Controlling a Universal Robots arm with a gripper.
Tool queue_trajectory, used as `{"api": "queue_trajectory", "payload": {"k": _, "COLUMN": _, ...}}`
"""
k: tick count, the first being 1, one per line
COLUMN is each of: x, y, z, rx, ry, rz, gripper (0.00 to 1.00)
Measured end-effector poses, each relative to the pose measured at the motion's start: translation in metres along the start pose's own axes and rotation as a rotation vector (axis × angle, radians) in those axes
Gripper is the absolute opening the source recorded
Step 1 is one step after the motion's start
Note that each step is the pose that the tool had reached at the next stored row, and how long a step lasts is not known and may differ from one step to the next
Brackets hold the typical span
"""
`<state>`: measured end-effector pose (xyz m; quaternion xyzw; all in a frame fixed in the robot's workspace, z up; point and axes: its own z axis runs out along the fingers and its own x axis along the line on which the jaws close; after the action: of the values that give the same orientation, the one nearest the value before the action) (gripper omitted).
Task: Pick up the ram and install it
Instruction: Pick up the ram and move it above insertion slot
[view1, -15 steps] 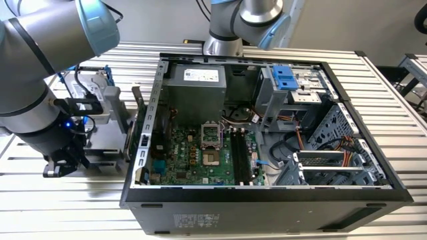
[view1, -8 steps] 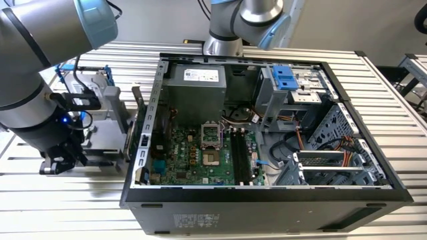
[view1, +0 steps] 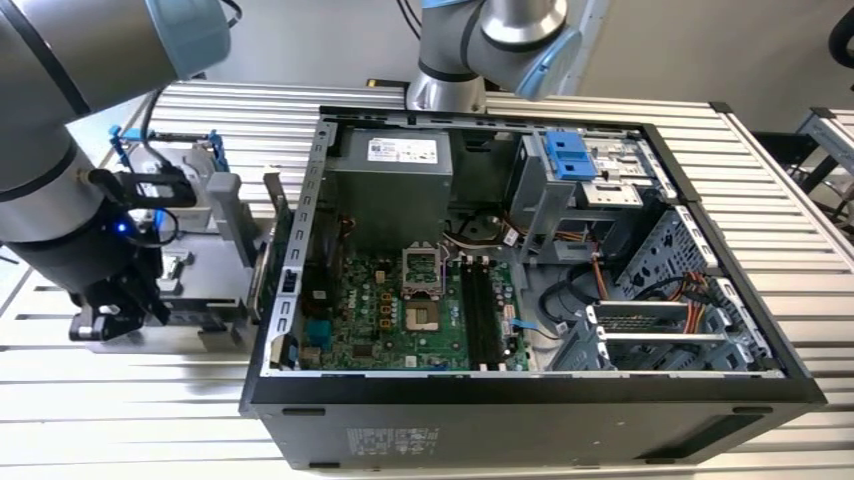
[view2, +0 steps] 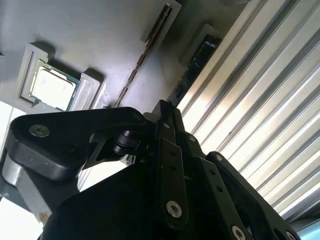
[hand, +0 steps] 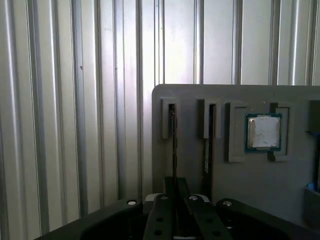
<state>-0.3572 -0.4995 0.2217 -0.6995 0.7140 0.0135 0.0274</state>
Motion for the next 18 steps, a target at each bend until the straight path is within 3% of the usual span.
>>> {"api": "queue_trajectory", "payload": {"k": 7, "x": -0.0006, "y": -0.0001, "z": -0.0103, "rx": 0.0000, "ry": 0.0001, "rz": 0.000, "gripper": 0.00}}
{"api": "queue_trajectory", "payload": {"k": 18, "x": -0.0012, "y": -0.0001, "z": -0.0203, "rx": 0.0000, "ry": 0.0001, "rz": 0.000, "gripper": 0.00}}
